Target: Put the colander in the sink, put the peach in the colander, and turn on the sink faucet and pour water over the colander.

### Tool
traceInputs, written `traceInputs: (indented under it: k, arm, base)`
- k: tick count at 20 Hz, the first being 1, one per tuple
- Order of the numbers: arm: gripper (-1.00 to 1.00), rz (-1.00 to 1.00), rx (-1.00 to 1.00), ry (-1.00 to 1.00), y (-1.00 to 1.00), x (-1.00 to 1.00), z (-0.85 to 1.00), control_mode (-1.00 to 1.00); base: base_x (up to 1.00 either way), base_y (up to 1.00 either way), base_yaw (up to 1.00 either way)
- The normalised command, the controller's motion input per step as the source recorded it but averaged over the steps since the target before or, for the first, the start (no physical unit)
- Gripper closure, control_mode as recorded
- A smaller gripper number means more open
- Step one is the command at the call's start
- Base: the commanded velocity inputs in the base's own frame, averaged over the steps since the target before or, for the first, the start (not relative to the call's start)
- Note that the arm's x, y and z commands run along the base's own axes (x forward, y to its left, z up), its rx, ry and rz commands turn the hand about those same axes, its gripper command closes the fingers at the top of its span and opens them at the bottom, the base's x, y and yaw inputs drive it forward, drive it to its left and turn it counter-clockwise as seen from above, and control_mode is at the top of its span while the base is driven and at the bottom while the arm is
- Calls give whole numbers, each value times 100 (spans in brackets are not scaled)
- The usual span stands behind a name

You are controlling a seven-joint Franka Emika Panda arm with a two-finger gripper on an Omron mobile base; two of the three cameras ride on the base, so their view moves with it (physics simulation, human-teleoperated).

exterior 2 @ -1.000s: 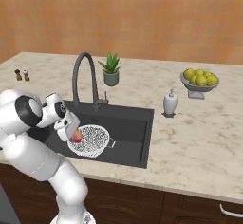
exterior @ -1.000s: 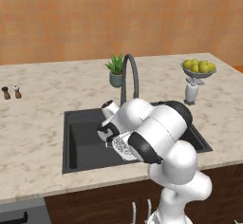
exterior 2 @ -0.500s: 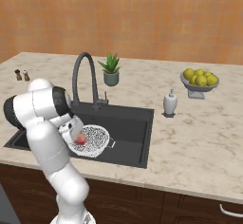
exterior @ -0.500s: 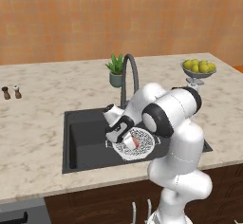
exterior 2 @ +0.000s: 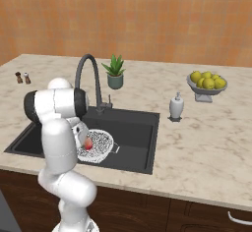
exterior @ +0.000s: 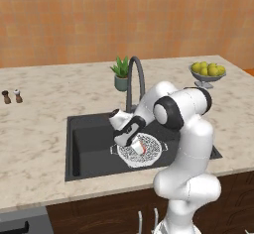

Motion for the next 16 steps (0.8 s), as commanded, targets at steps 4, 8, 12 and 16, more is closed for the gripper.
traceInputs:
  k: [4,8,12,16]
  arm:
    - [-100,0,0,-1,0,0,0,-100]
    - [-100,0,0,-2,0,-8,33,-100]
    - [-100,0,0,-1,0,-7,53,-100]
    - [-100,3,0,-1,0,-26,70,-100]
  base:
    - [0,0,0]
    - [0,0,0]
    - [0,0,0]
    - [0,0,0]
